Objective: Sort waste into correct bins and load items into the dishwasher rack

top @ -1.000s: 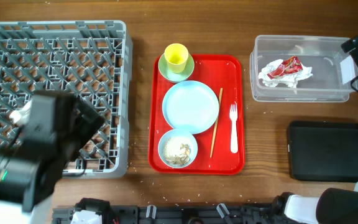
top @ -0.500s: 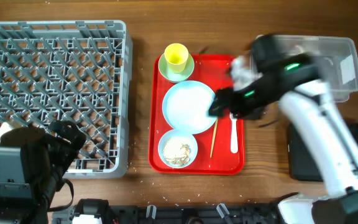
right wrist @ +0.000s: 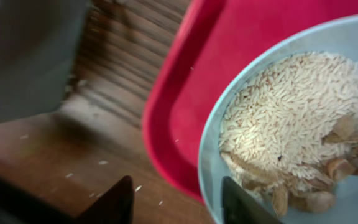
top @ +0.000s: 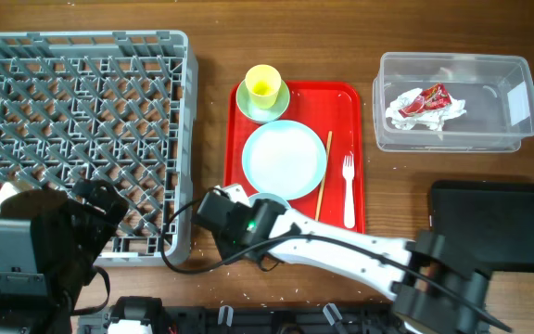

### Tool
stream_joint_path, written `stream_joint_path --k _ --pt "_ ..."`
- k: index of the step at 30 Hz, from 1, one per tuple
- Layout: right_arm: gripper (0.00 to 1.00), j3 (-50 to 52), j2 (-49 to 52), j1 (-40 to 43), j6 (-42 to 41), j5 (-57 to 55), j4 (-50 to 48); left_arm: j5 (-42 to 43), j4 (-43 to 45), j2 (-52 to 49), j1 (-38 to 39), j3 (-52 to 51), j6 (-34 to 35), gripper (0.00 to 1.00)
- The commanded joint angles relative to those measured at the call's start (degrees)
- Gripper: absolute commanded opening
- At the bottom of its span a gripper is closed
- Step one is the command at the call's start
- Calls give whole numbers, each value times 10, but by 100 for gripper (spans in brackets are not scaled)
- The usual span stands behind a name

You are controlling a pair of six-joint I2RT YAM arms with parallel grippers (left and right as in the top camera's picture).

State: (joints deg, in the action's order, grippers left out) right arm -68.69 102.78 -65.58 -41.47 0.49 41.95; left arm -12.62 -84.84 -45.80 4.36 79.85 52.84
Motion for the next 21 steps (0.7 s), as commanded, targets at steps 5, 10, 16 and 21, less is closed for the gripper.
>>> stream_joint_path --k 5,10,16,21 --pt "28 2 51 -5 19 -59 -2 -11 1 0 -3 5 -1 100" --pt "4 -9 51 -5 26 -69 14 -11 1 0 -3 5 -1 100" --pt "4 -47 50 -5 41 -71 53 -11 1 0 -3 5 -1 100" --pt "4 -96 50 -5 36 -154 150 -11 1 0 -3 5 -1 100"
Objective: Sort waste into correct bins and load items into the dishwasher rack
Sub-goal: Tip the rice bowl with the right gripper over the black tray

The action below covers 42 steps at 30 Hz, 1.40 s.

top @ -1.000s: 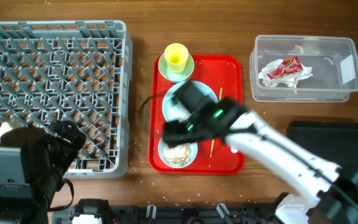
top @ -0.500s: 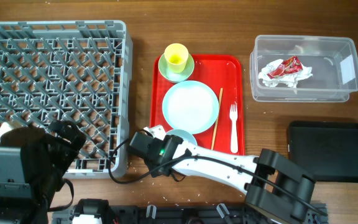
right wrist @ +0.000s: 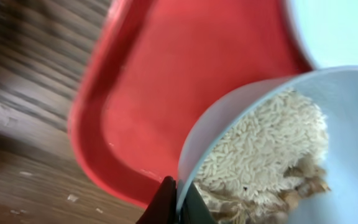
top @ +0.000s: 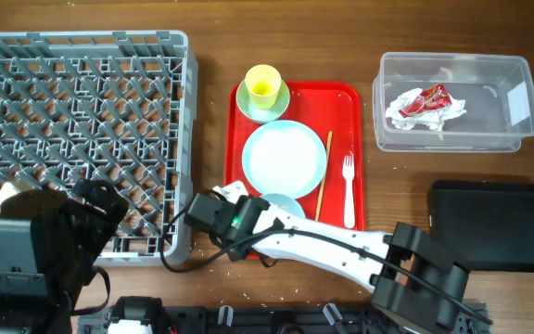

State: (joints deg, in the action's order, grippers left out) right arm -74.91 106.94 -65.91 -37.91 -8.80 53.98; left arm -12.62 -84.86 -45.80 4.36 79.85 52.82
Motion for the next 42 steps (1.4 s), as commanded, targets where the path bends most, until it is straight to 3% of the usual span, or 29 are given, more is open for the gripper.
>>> stream_joint_path --k 1,5,11,15,19,21,25,29,35,42 --pt "4 -45 9 0 -15 -80 54 -11 2 0 -3 5 -1 100" --pt "4 -71 8 30 -88 -108 122 -11 2 0 -3 5 -1 100" --pt "4 -104 -41 198 -115 -96 206 -11 2 0 -3 5 -1 100" --pt "4 -104 -118 379 -30 1 205 -11 2 0 -3 5 -1 100" --pt "4 -104 -182 643 174 204 202 -11 2 0 -3 5 -1 100" --pt "4 -97 -182 743 232 283 216 -11 2 0 -3 5 -1 100" --pt "4 -52 -179 920 298 318 228 -11 2 0 -3 5 -1 100" --pt "4 -18 -179 1007 349 422 219 -11 2 0 -3 5 -1 100" --pt "4 33 -179 1066 349 475 209 -11 2 0 -3 5 -1 100" --pt "4 110 -178 1179 382 617 163 -11 2 0 -3 5 -1 100"
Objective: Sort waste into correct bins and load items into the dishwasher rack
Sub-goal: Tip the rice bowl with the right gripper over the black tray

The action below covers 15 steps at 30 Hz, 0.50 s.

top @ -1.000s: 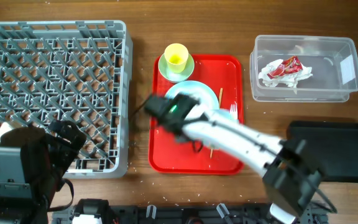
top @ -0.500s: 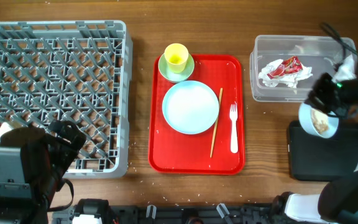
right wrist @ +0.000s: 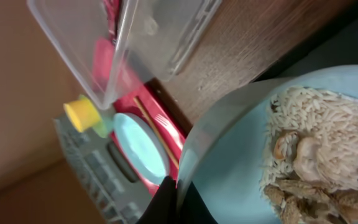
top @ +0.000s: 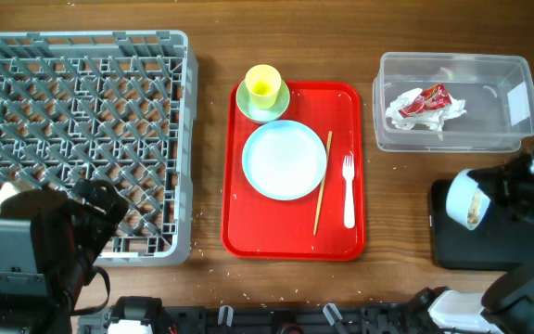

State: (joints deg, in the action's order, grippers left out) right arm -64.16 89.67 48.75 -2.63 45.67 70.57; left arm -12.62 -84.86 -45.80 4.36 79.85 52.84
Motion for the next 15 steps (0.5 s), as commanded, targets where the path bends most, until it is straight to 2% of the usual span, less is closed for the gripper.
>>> stream_joint_path --k 1,6,10,13,15 --pt "4 3 -5 41 29 77 -2 -11 2 0 -3 5 -1 100" --pt "4 4 31 89 30 134 -2 -11 2 0 -3 5 -1 100" --pt "4 4 112 118 37 151 0 -11 2 0 -3 5 -1 100" --pt "4 4 166 143 116 205 47 -11 2 0 -3 5 -1 100" --pt "4 4 173 159 136 214 64 -11 2 0 -3 5 -1 100"
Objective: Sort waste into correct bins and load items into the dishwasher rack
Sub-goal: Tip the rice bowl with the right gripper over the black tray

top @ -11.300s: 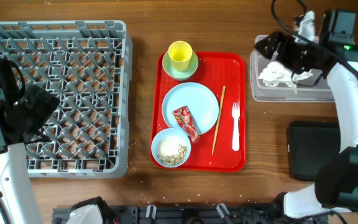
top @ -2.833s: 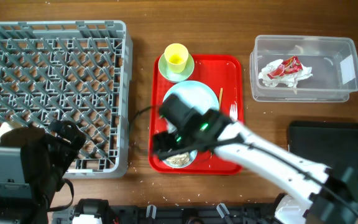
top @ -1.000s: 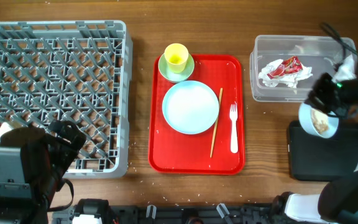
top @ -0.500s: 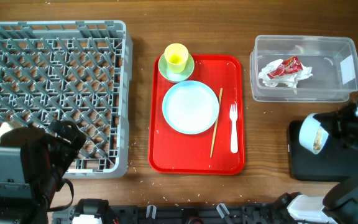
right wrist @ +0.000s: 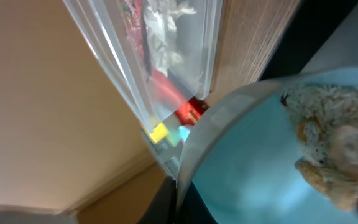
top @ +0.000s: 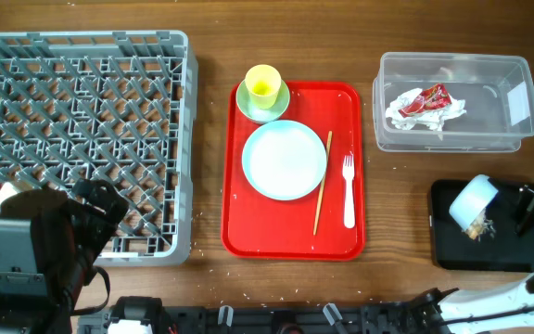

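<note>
My right gripper [right wrist: 178,198] is shut on the rim of a light blue bowl [top: 472,199], tipped steeply over the black bin [top: 517,255] at the right. Rice and brown scraps [right wrist: 337,143] cling inside the bowl, and some food [top: 476,227] lies in the bin below it. On the red tray [top: 248,232] sit a pale blue plate [top: 285,160], a yellow cup on a green saucer [top: 263,87], a white fork [top: 348,190] and a chopstick [top: 323,183]. The grey dishwasher rack [top: 80,139] fills the left. The left arm [top: 49,246] rests at the rack's near corner, its fingers hidden.
A clear plastic bin [top: 452,102] holding crumpled wrappers stands behind the black bin at the right. Crumbs dot the wood along the table's front edge.
The bowl in my right gripper has tipped much further over the black bin, and food now lies in the bin. The left arm has not moved.
My right gripper stood open at the rim of the rice bowl on the tray's near left corner. It then shut on the rim. Later the bowl was held above the black bin at the right, and now it is tipped there with food fallen out.
</note>
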### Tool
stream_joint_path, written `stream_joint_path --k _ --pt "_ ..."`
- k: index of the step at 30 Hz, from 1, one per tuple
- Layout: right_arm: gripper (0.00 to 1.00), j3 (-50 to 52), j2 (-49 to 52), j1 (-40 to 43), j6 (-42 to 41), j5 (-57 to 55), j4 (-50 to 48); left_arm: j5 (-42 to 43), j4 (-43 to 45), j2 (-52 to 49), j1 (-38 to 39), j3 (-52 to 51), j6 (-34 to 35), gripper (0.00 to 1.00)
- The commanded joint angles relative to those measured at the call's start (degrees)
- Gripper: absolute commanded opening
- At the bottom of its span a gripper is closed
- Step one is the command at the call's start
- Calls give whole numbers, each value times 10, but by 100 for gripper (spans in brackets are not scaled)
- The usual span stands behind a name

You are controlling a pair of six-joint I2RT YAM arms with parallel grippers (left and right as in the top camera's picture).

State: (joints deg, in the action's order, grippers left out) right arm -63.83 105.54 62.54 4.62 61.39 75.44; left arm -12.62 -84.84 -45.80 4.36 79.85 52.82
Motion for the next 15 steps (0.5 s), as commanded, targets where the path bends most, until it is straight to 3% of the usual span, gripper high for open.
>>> stream_joint_path --k 1,7,9,10,11,13,15 --pt "4 1 14 28 64 57 20 -11 1 0 -3 5 -1 100" --pt "4 1 14 64 129 85 75 -11 1 0 -3 5 -1 100" --pt "4 1 15 64 89 59 39 -11 1 0 -3 5 -1 100" --pt "4 1 15 64 116 70 61 -11 1 0 -3 5 -1 100" --pt "4 1 15 64 195 110 92 -11 1 0 -3 5 -1 100" --pt "4 1 15 64 134 78 58 -11 1 0 -3 5 -1 100" --pt "4 0 15 64 163 90 66 -11 1 0 -3 5 -1 100"
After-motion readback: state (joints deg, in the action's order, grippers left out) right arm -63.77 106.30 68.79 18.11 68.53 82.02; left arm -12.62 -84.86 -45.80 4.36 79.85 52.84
